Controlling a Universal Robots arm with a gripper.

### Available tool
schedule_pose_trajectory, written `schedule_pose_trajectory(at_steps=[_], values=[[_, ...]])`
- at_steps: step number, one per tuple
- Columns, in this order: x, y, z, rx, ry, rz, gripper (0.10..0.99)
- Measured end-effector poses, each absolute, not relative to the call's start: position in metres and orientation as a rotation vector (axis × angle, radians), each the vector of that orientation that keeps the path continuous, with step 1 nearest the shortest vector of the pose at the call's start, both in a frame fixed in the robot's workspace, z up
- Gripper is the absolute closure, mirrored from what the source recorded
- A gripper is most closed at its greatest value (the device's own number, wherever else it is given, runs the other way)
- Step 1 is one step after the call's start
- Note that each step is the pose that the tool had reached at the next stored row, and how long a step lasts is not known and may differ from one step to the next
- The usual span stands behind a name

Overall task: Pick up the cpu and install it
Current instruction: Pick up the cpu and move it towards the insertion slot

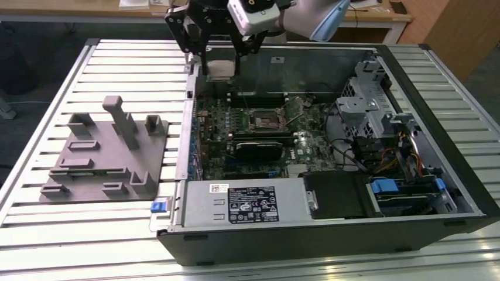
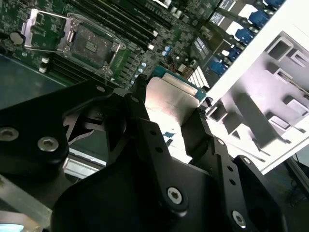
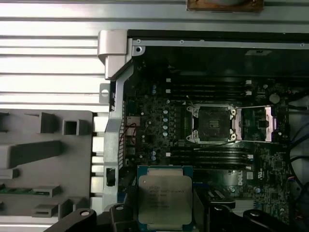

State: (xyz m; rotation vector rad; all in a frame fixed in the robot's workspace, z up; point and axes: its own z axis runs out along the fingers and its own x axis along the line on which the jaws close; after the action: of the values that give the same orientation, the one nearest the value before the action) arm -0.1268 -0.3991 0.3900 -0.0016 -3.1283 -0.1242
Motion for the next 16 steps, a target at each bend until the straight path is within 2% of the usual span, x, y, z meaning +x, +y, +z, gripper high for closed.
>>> schedule_pose_trajectory(at_steps=[16], values=[[-0.084, -0.385, 0.386, -0.002, -3.128, -0.124, 0.545]])
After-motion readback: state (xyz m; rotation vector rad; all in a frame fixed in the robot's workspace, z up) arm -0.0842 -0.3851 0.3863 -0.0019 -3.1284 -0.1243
